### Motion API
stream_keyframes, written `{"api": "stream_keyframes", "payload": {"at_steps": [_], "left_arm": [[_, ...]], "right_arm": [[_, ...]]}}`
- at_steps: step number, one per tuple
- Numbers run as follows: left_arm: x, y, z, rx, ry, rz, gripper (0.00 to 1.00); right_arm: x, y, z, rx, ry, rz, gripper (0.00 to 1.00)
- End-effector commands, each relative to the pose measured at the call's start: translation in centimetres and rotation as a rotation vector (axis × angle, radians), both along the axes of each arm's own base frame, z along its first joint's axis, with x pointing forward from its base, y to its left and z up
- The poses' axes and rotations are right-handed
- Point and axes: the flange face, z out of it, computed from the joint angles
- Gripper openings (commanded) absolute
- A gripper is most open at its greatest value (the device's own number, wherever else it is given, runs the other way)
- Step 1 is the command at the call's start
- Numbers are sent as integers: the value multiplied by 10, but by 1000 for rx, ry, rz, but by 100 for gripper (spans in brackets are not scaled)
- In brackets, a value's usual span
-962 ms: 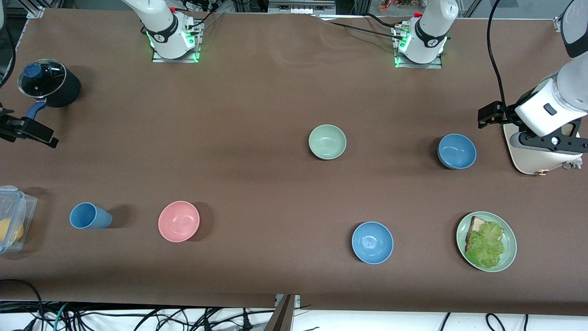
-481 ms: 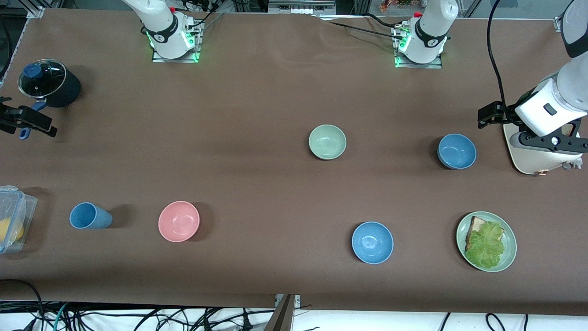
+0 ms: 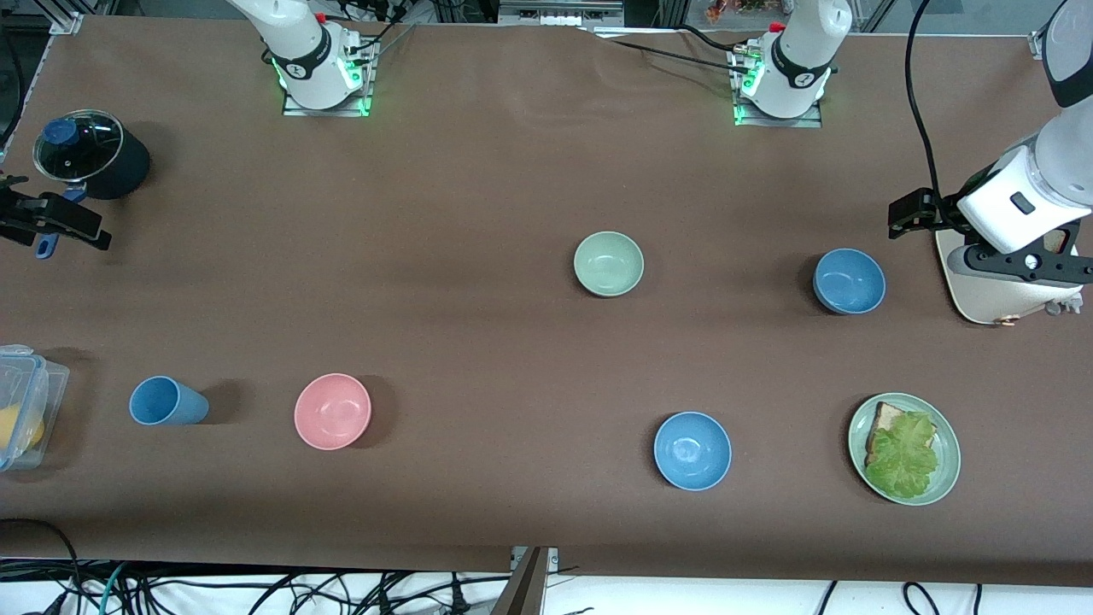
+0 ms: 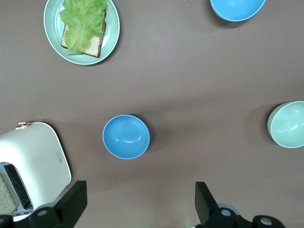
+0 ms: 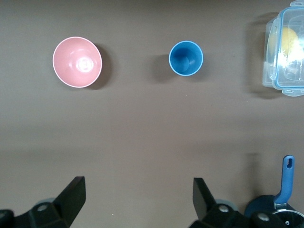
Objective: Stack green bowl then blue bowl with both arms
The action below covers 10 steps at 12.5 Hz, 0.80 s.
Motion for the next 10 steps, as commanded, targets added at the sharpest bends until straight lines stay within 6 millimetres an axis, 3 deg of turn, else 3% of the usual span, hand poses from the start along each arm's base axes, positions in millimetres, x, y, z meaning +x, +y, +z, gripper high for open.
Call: {"api": "stream_keyframes", "payload": {"at_steps": [1,5,7,10], "left_arm": [[4,-2,15,26,-34,-15,100],[4,1,14,10,-29,-9,100],[4,4,2,14,-2,-6,100],[11,33,-7,-66,12,58,100]], "right_arm": [[-8,1,5,-8,3,16,100],[-6,0,2,-9,8,15,100],[-4,1,4,-13,2,18,100],[-4,-1,3,-31,6,27,100]]}}
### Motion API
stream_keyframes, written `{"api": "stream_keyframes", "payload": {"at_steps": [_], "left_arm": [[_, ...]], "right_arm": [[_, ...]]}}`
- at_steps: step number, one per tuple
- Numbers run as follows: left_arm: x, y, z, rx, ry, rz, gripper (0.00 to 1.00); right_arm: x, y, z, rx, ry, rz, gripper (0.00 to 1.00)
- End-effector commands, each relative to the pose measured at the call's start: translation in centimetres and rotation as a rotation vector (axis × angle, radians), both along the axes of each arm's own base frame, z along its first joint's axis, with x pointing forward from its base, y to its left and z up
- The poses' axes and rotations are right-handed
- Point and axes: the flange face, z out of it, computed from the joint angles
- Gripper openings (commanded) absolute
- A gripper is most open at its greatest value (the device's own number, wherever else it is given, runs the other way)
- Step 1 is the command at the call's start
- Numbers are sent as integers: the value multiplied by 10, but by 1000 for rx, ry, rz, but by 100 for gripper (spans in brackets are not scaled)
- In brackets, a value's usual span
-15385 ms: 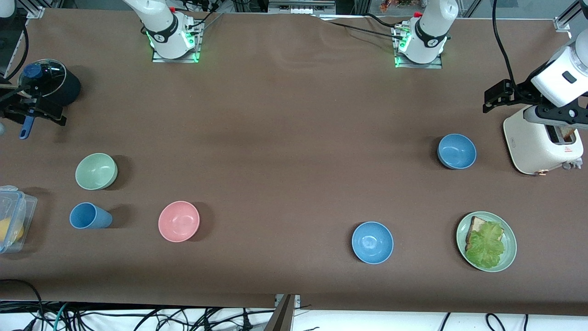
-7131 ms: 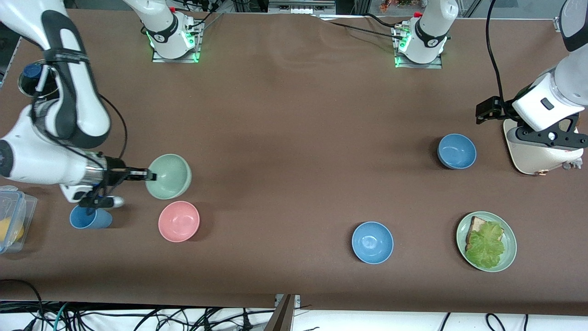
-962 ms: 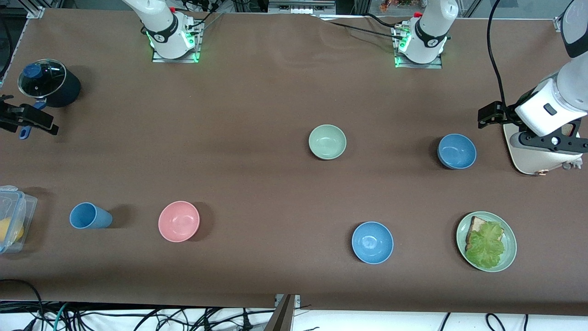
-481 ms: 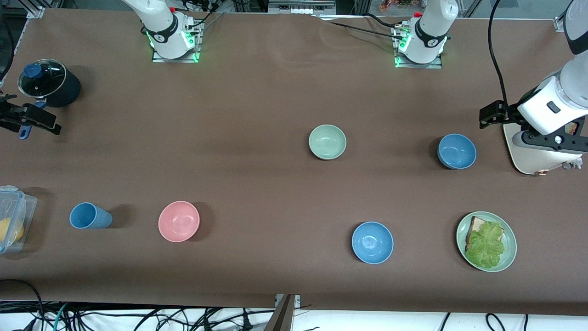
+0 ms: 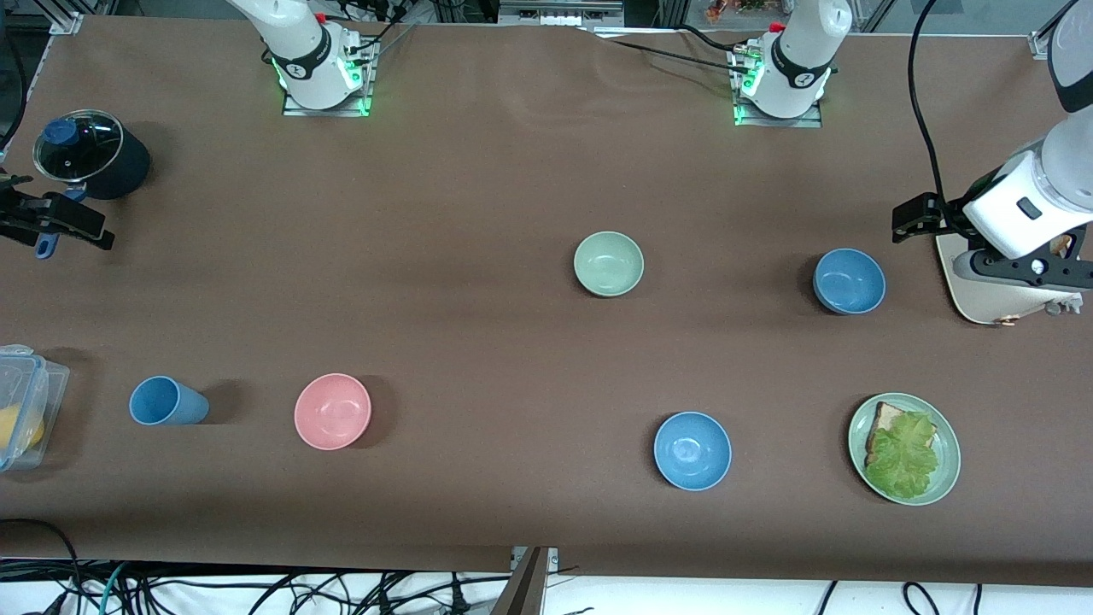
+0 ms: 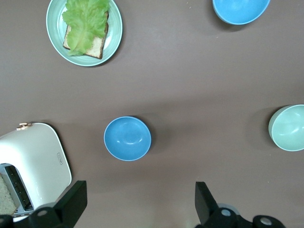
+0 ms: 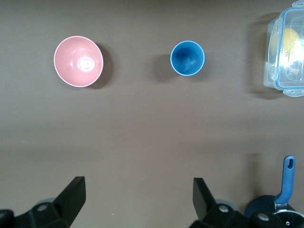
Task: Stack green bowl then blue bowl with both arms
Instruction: 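Move the left gripper down to the light blue bowl beside it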
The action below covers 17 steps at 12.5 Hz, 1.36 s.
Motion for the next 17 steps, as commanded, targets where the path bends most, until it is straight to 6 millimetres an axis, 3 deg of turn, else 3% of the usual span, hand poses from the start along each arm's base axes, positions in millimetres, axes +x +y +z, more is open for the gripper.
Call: {"api": "stream_keyframes", "payload": {"at_steps": [1,3,5,9,10,12,13,15,17], "left_arm": [[7,28,-13,-60,34,49,100],[-5,48,-20,-53,119,78,100],[-22,50,-30,-46,199,94,98],[-72,117,-130,-77,80,168,100],[-75,133,-153,-78,72,162,100],[-89,149,-212,-72,82,194,90],[-100,167,-236,-71,66,233,90],[-105,177,-274,-72,77,264,94],[-106,189,-297,-67,53,289,93]], "right_arm": [[-3,-3,2,-34,7,42,100],[-3,-4,3,-33,5,53,100],[-3,-4,3,-30,5,52,100],[-3,-4,2,-26,6,52,100],[-3,-3,2,-26,6,52,100],[-3,-4,3,-27,5,52,100],[-3,-4,2,-26,6,52,100],[-3,-3,2,-28,6,53,100],[-3,-3,2,-28,6,53,100]]}}
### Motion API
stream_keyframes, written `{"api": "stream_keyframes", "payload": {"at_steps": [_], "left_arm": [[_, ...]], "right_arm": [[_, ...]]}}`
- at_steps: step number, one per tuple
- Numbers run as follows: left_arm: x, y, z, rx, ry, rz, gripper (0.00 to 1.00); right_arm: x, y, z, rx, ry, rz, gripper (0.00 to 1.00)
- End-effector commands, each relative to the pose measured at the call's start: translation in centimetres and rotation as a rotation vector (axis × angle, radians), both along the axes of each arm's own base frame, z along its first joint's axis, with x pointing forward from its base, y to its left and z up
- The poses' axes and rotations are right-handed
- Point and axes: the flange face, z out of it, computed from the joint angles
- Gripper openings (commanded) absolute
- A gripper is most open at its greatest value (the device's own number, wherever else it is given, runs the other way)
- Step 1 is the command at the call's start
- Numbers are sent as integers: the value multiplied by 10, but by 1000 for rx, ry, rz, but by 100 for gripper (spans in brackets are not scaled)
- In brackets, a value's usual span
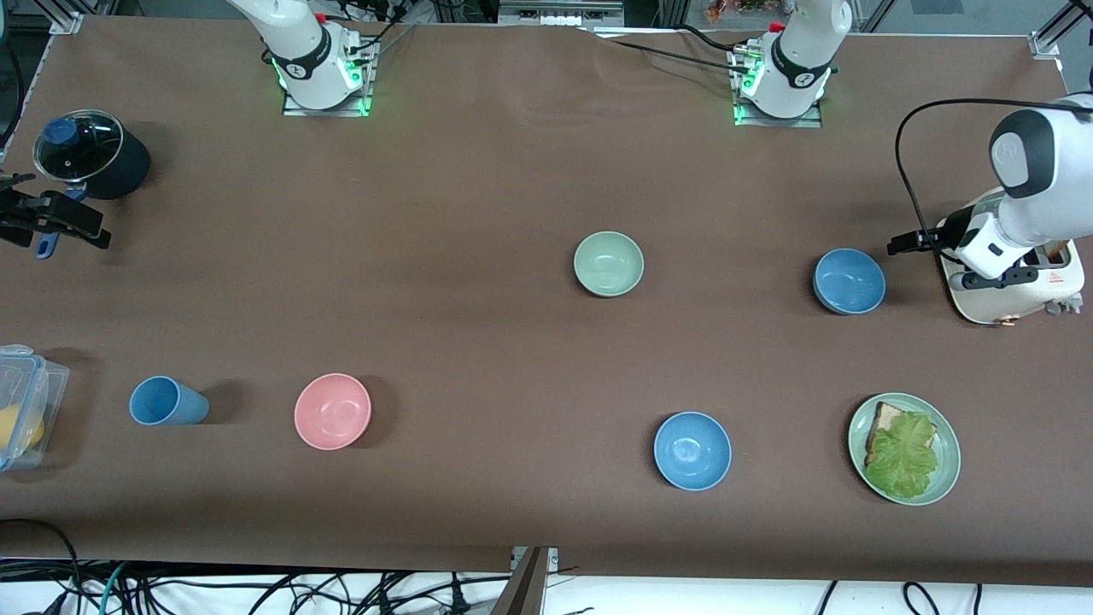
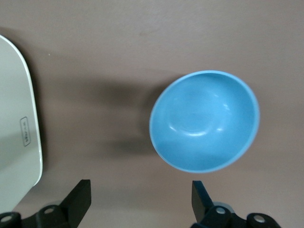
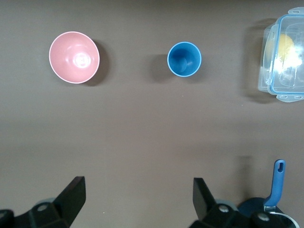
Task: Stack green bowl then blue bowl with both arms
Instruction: 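Move the left gripper down to the light blue bowl beside it, then close the left gripper on the blue bowl's rim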
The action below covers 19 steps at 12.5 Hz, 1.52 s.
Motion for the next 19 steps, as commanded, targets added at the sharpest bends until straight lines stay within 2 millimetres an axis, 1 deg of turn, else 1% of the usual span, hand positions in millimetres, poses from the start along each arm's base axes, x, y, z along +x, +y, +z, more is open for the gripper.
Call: {"api": "stream_keyframes", "payload": {"at_steps": [1,2,4,6,7,9,10,11,12,13,14,15,17,18,19], "left_arm": [[3,8,-25,8,-37,13,93],[5,7,-39,16,-42,34,93],[5,1,-57,24,-16,95,93],[3,-7,-66,31,-12,117,92],[5,-16,-68,31,-10,123,91],[5,-25,-79,33,13,134,85],[5,-25,-85,31,23,140,82],[6,-25,-85,33,15,140,74],[6,-26,-88,33,20,140,62],[6,-26,-91,32,24,137,45],[6,-26,-93,31,27,138,17],[6,-26,-92,32,26,137,0],[9,-27,-84,32,21,131,0],[11,-26,-69,29,31,128,0],[13,-25,-43,20,64,126,0]], "right_arm": [[-3,-2,3,-9,3,14,100],[-3,-2,3,-9,3,14,100],[-3,-2,3,-9,3,14,100],[-3,-2,3,-9,3,13,100],[-3,-3,3,-9,3,13,100],[-3,-3,2,-9,5,13,100],[-3,-3,2,-10,5,13,100],[-3,-3,3,-11,3,13,100],[-3,-3,2,-10,5,13,100],[-3,-2,2,-9,5,14,100],[-3,-2,3,-9,3,14,100],[-3,-2,3,-9,3,14,100],[-3,-2,2,-9,5,14,100],[-3,-3,3,-9,3,13,100],[-3,-2,2,-9,5,14,100]]}}
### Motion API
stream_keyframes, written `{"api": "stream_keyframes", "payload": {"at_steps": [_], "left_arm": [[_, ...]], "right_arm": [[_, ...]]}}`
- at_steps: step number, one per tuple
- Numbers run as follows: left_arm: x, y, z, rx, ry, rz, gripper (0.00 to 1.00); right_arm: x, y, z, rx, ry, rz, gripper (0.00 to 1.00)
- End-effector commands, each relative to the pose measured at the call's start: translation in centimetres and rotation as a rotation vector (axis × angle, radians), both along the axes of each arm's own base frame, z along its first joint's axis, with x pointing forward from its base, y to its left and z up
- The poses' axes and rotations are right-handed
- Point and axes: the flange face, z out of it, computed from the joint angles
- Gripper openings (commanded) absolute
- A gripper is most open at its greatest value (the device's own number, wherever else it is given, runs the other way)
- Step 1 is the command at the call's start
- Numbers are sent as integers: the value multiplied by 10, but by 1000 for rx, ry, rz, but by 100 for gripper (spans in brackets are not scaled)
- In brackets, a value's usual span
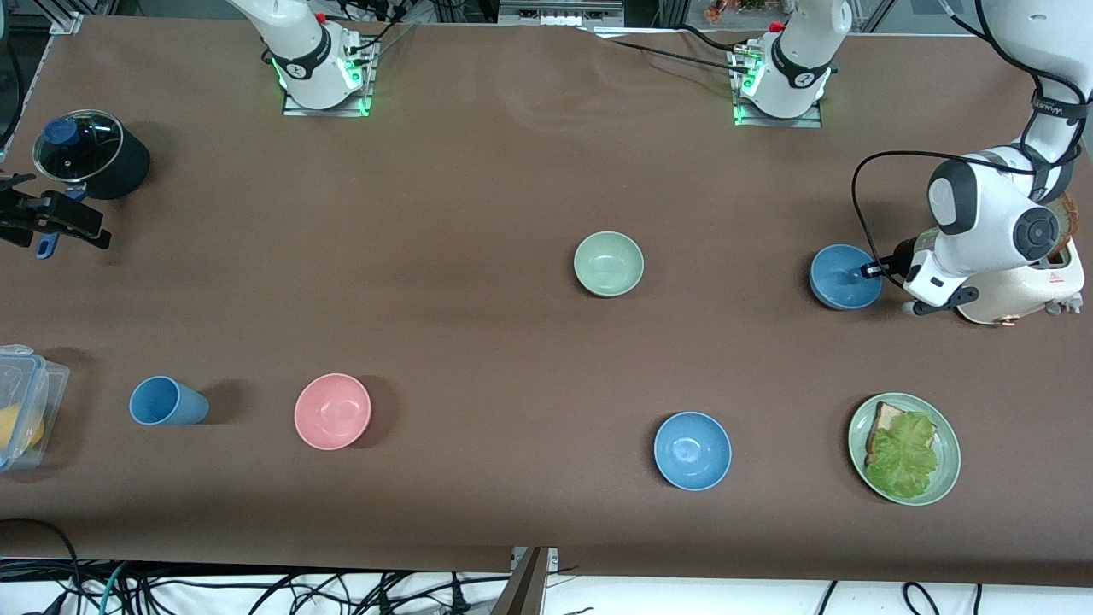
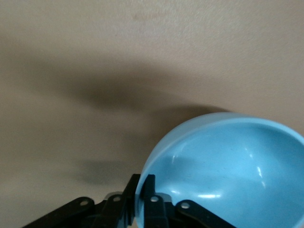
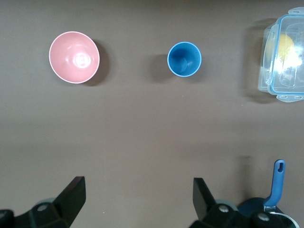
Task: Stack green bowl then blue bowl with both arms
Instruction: 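Close the left gripper on the blue bowl's rim, then lift and carry the blue bowl over the green bowl with the left gripper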
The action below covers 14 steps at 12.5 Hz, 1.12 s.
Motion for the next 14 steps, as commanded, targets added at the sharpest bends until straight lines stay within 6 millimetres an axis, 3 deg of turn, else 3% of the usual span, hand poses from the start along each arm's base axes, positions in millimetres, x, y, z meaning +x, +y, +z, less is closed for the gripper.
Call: {"api": "stream_keyframes", "payload": {"at_steps": [1,3,4,5,6,9,11,14], "left_arm": [[8,1,68,-20,61,-4,0],[26,4,128,-41,115,-23,0],[39,-7,158,-69,138,-51,0],[49,-31,178,-108,143,-80,0],[52,-54,184,-208,137,-65,0],[65,-165,178,-291,132,-90,0],[67,-245,165,-281,119,-102,0],[61,-341,137,-291,95,-85,0]], "right_arm": [[-3,-3,2,-9,4,12,100],[-3,-3,3,-9,1,12,100],[-3,-3,3,-9,1,12,100],[-3,-3,3,-9,1,12,100],[-3,-3,3,-9,1,12,100],[-3,-3,3,-9,1,12,100],[-3,-3,2,-9,3,12,100],[-3,-3,3,-9,1,12,100]]}}
